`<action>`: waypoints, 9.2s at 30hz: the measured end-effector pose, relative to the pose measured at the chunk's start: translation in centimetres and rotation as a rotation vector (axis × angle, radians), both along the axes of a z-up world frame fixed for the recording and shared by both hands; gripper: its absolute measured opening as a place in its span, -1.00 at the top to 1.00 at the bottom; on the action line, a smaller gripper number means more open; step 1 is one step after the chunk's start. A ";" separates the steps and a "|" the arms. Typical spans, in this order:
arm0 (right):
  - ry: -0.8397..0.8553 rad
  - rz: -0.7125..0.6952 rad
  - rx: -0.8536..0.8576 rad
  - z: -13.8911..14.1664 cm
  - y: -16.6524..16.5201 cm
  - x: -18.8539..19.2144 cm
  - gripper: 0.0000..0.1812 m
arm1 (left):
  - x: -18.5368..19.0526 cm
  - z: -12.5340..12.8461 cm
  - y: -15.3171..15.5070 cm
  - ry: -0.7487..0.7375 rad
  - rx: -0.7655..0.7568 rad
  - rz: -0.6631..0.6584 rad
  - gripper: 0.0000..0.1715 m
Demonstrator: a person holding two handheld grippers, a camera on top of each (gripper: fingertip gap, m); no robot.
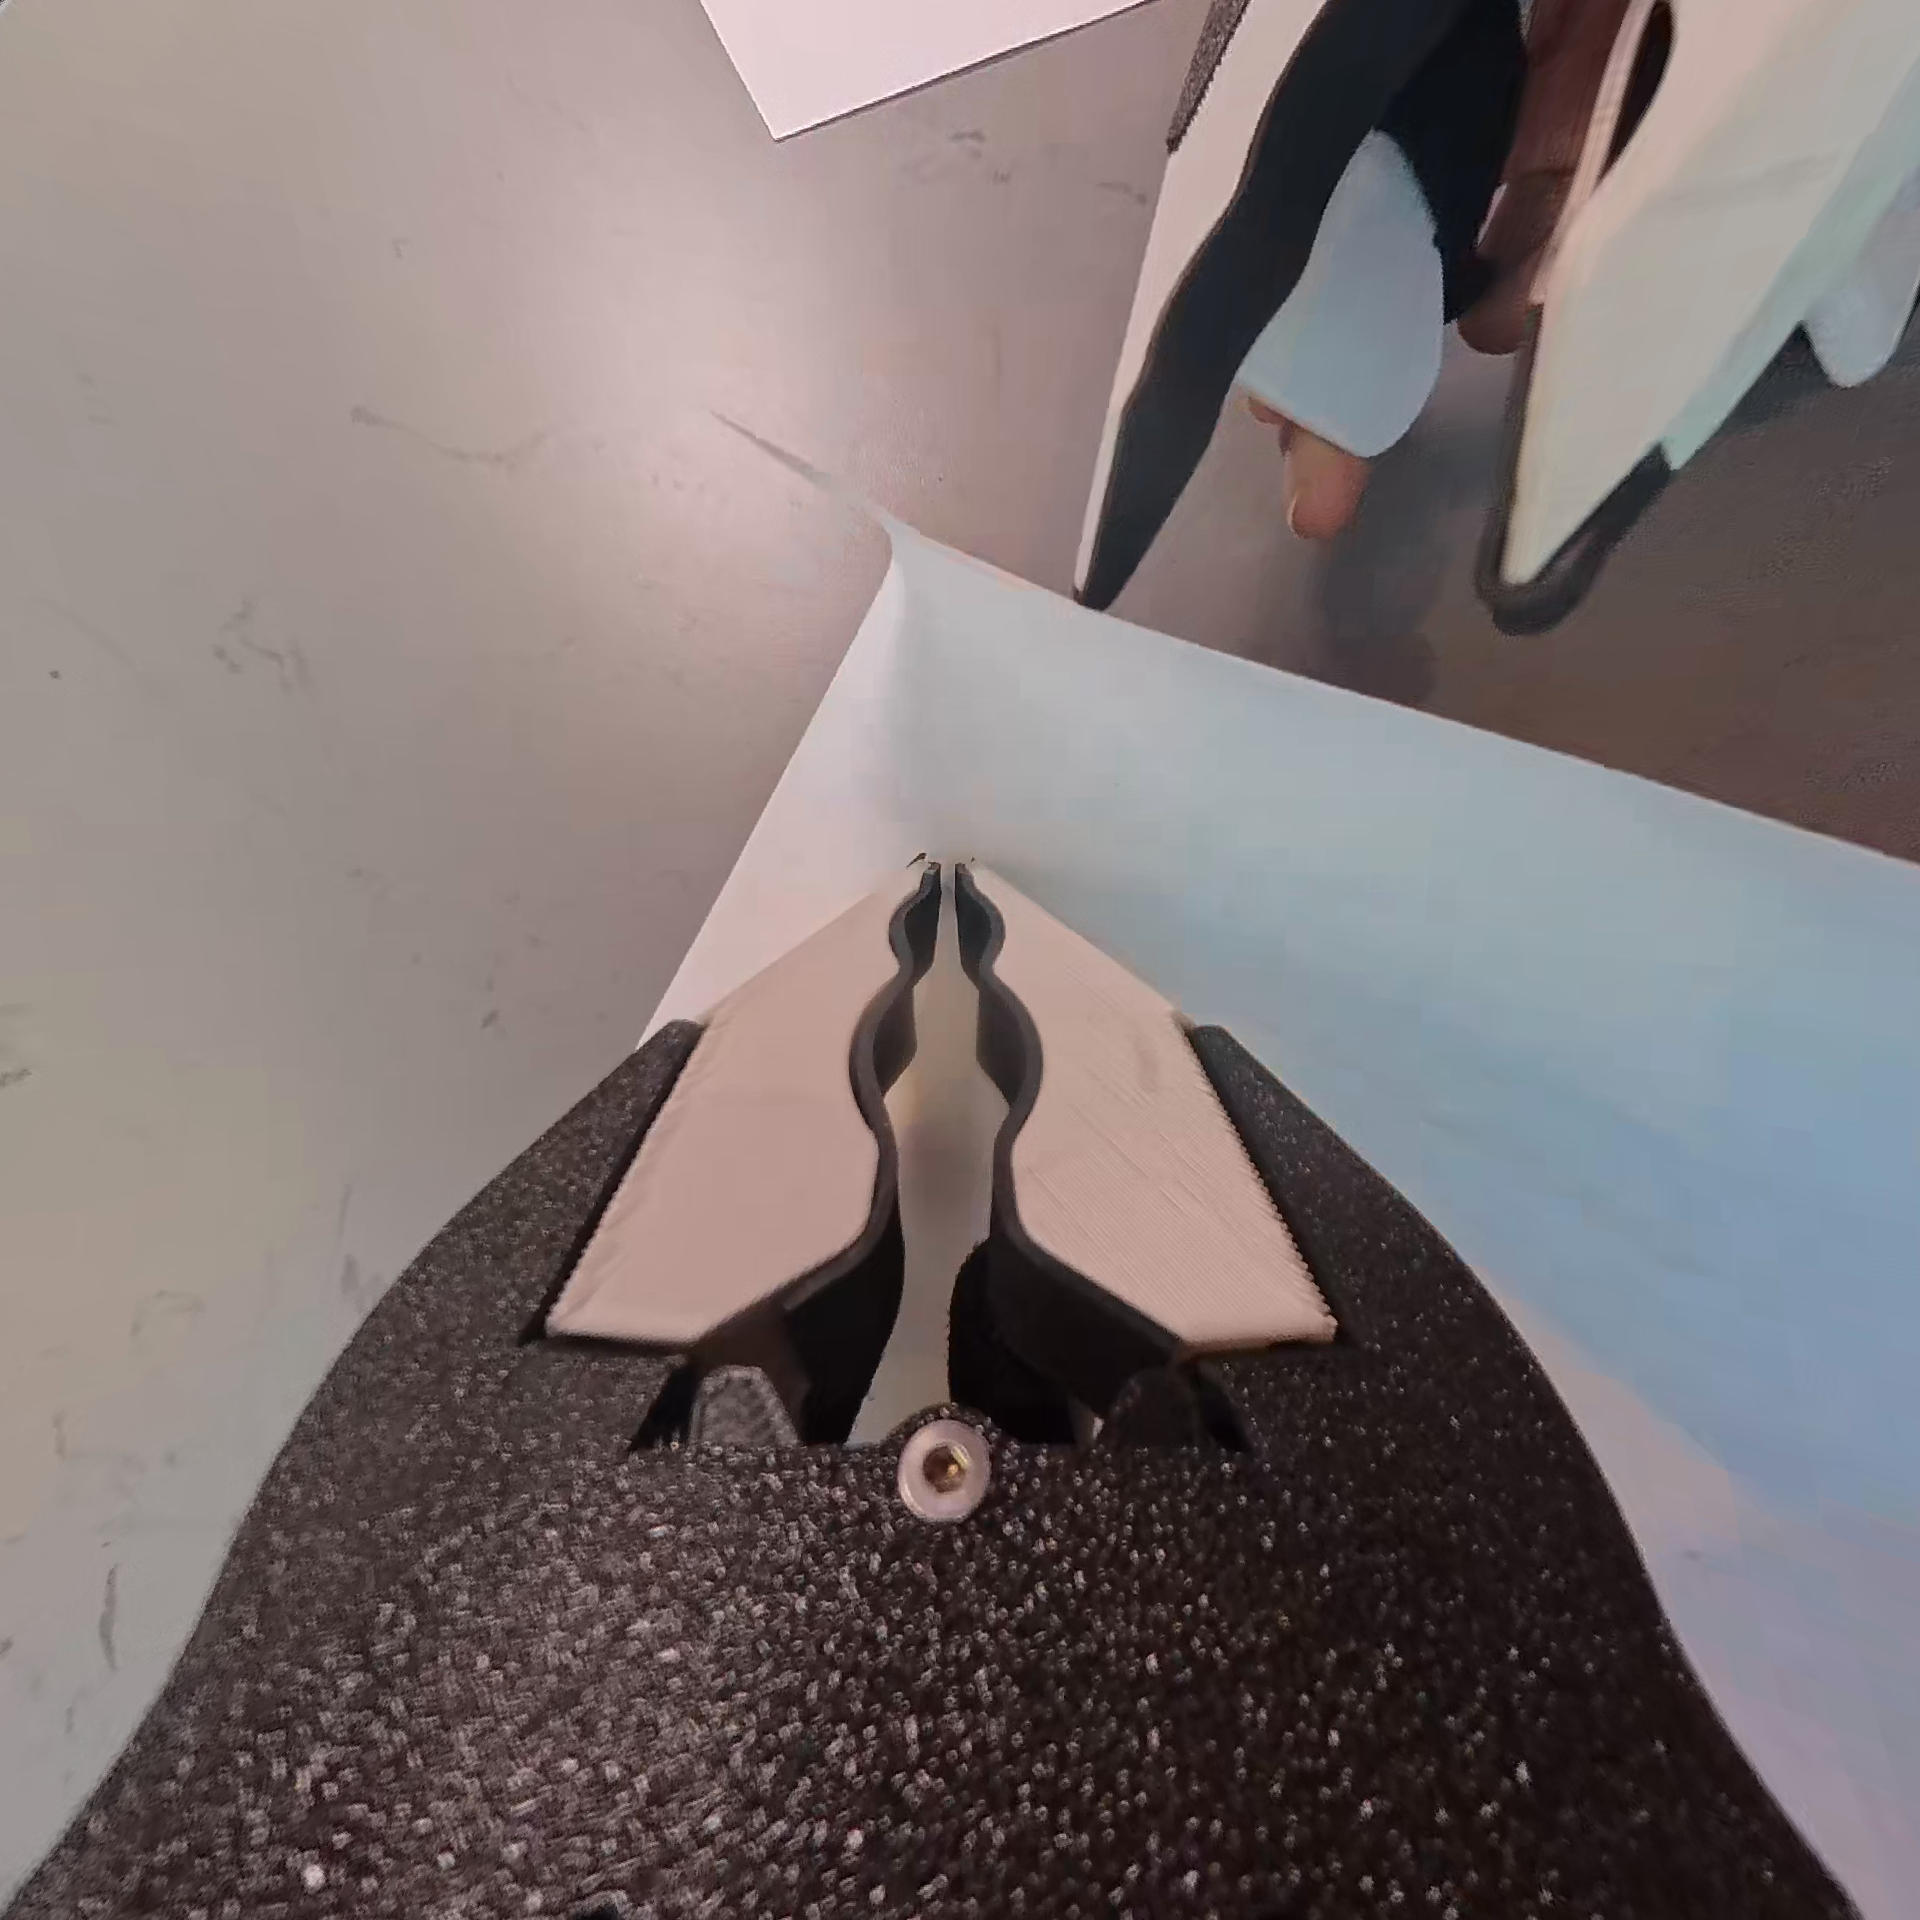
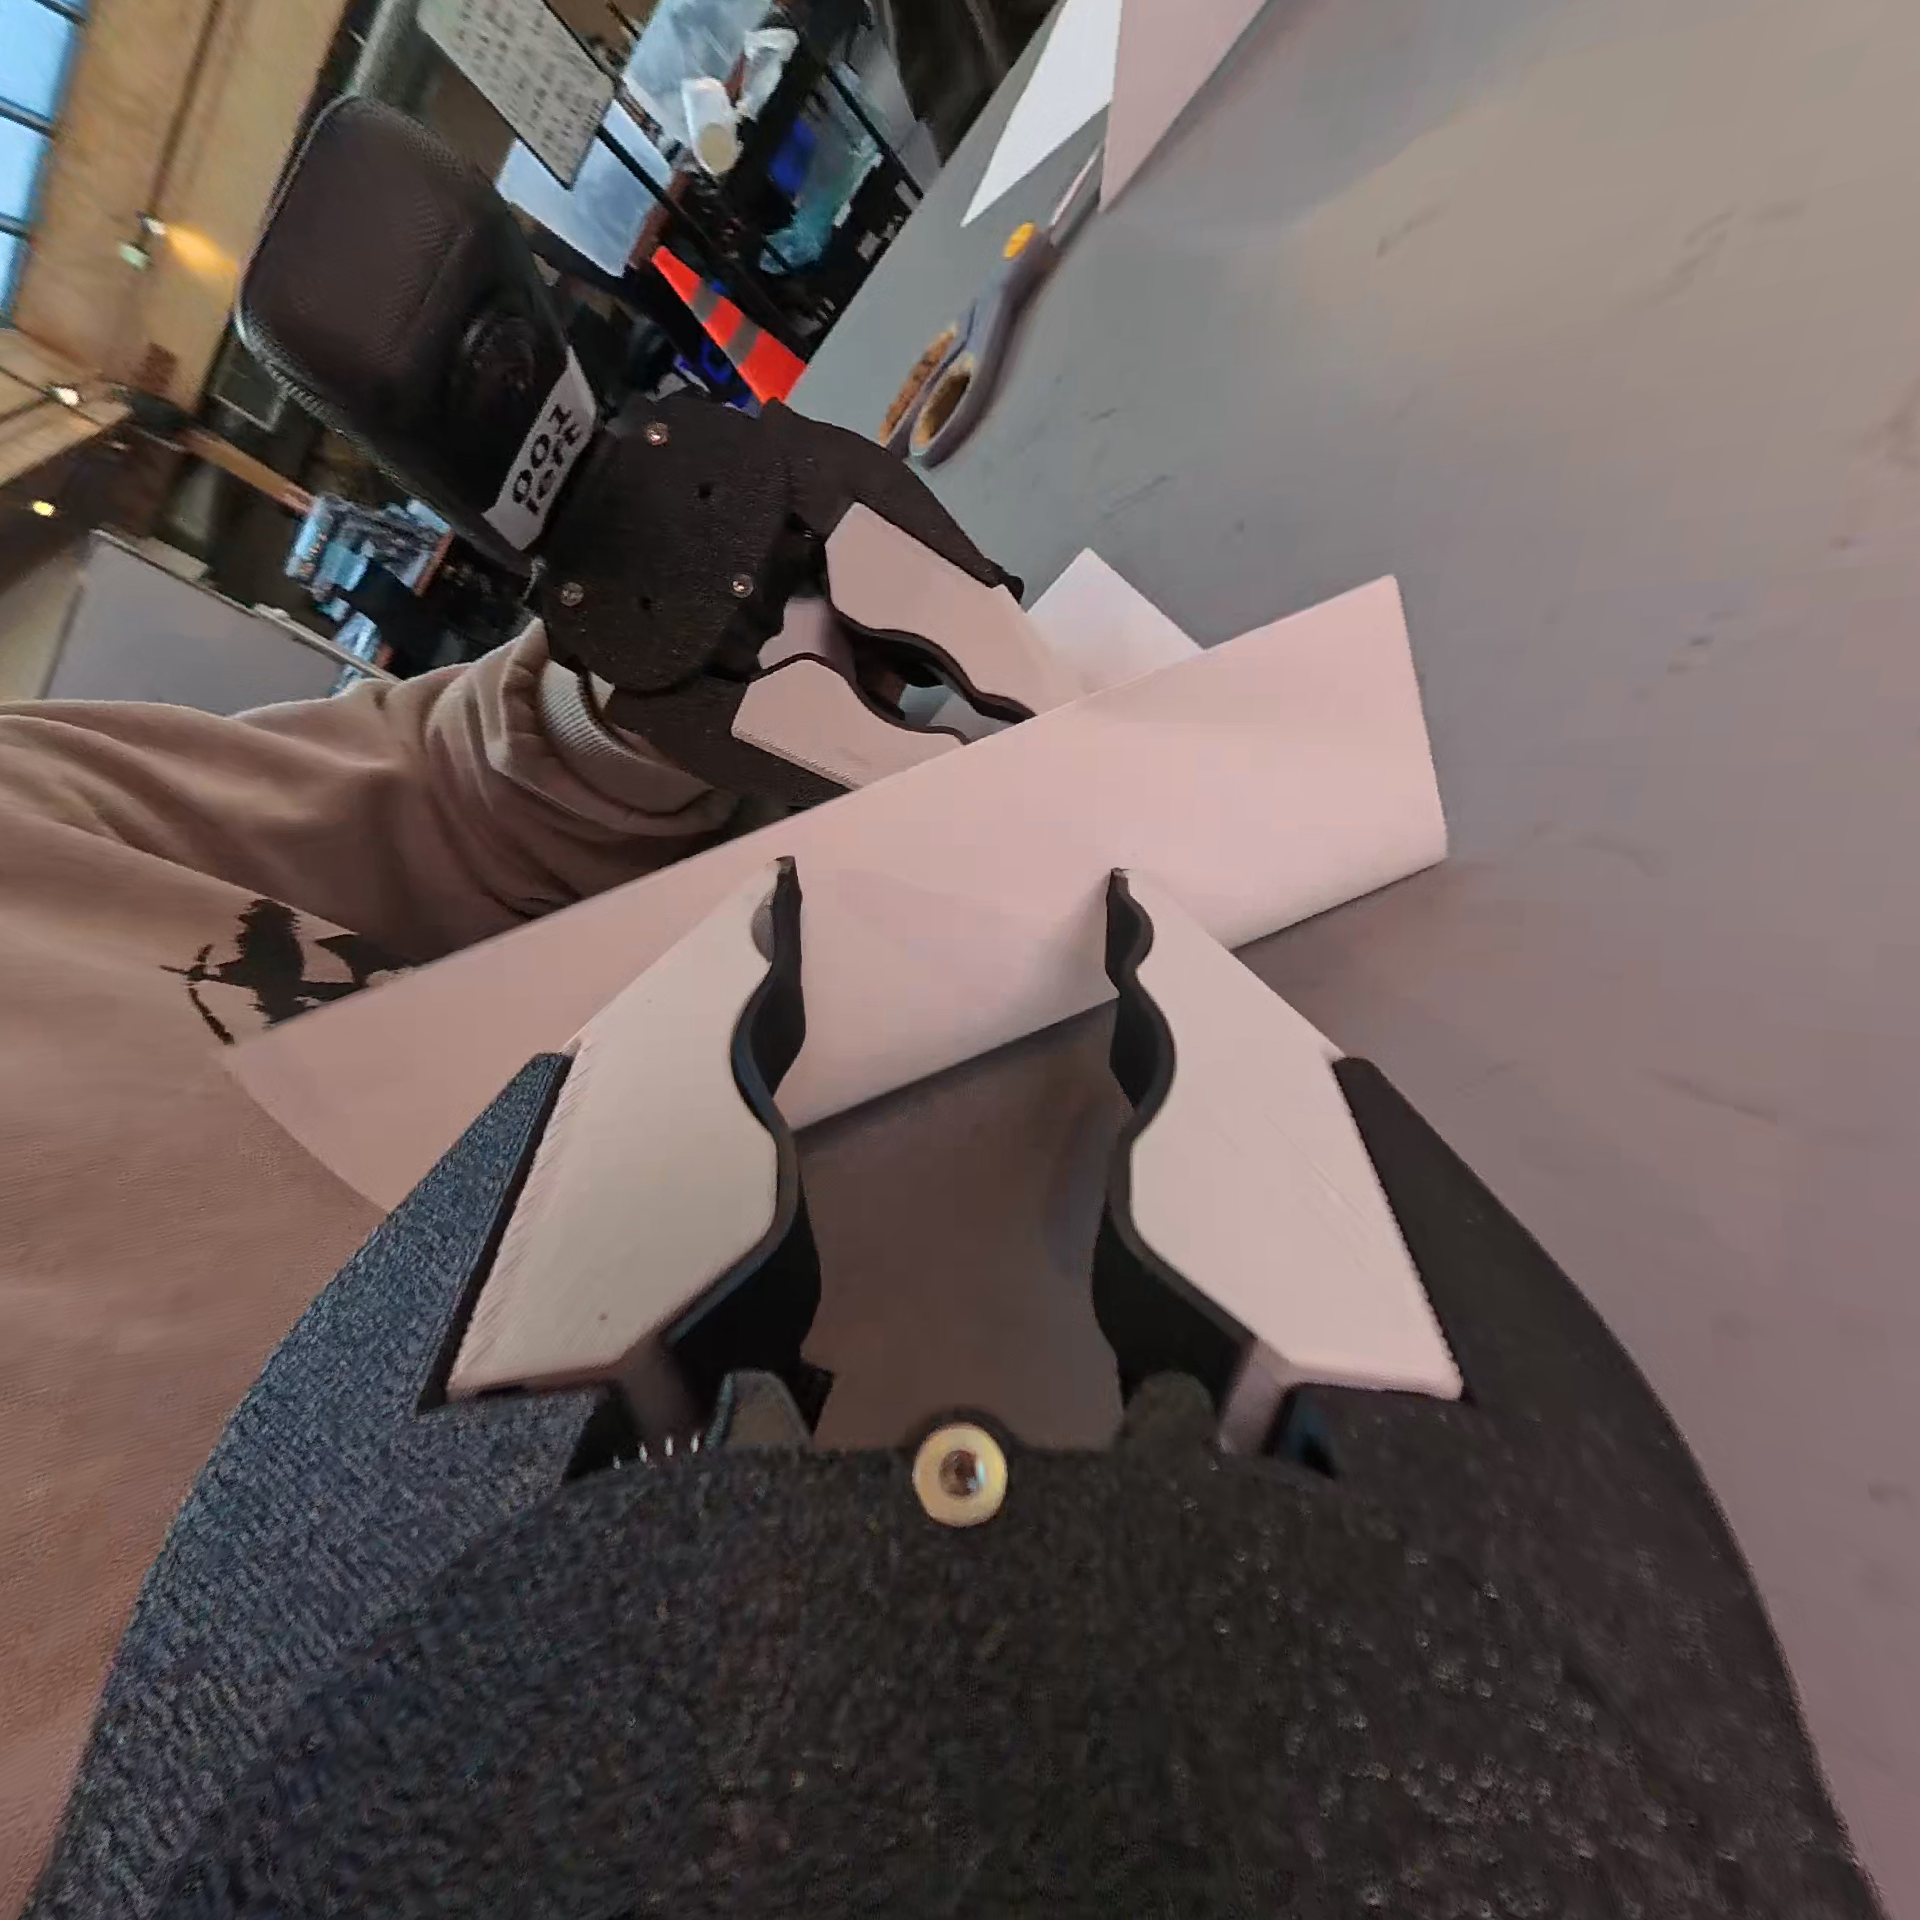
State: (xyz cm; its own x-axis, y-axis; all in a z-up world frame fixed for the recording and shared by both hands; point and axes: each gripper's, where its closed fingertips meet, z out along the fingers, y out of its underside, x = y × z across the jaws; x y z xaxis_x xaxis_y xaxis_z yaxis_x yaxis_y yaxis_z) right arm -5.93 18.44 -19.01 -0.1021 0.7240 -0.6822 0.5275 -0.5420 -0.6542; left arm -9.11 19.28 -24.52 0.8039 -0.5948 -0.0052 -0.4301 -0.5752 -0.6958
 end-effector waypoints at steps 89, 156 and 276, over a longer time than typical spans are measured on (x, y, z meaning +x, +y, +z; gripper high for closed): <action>0.174 0.437 1.432 -5.0 -4.4 1.7 1.00 | 3.5 0.4 -7.6 -0.040 -0.036 -0.219 0.93; 0.083 0.346 1.496 -5.1 -3.4 3.4 1.00 | 5.1 0.7 -9.7 -0.073 -0.141 -0.308 0.75; 0.041 0.359 1.799 -5.1 -1.8 4.2 1.00 | -3.8 0.3 -3.3 0.098 0.010 -0.153 0.92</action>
